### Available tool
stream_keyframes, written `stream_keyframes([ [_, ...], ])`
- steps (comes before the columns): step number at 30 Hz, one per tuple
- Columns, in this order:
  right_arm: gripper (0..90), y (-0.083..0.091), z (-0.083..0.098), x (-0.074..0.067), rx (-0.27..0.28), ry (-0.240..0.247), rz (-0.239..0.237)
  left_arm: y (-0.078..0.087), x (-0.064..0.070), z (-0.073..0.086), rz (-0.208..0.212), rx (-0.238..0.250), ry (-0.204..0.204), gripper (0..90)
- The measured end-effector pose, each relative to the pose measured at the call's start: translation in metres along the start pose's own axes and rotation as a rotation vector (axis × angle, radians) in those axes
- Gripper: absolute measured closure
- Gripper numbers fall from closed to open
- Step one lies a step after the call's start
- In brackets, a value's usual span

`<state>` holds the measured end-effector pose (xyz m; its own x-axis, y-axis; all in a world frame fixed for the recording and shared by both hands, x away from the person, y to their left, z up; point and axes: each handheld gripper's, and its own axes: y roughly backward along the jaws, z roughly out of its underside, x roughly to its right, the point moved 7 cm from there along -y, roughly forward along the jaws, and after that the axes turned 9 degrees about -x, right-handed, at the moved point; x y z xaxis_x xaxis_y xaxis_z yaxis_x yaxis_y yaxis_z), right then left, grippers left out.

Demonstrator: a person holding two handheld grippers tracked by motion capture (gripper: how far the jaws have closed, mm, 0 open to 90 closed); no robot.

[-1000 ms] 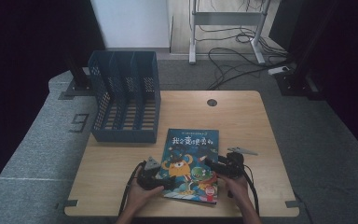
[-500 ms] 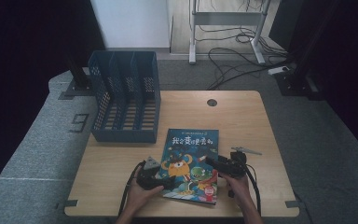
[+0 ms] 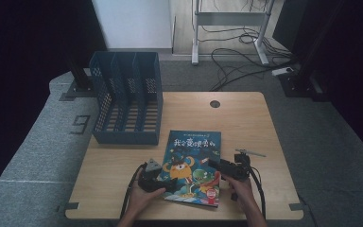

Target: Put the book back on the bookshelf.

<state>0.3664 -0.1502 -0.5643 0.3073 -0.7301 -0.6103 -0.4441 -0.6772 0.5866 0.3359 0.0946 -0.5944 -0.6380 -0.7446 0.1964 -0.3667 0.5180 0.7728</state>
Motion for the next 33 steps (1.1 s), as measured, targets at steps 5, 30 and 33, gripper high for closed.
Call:
stream_keyframes([
  [5,26.4,-0.002,0.002,0.002,-0.016,-0.006,0.002,0.0,0.0,0.0,-0.009,-0.002,-0.002,14.6],
  [30,36.4,-0.019,0.008,-0.008,-0.044,0.119,0.029,0.001,-0.002,0.0,0.032,0.012,0.021,14.7],
  [33,37.5,-0.019,0.007,-0.007,-0.04,0.124,0.03,0.001,-0.002,0.0,0.032,0.011,0.02,14.8],
])
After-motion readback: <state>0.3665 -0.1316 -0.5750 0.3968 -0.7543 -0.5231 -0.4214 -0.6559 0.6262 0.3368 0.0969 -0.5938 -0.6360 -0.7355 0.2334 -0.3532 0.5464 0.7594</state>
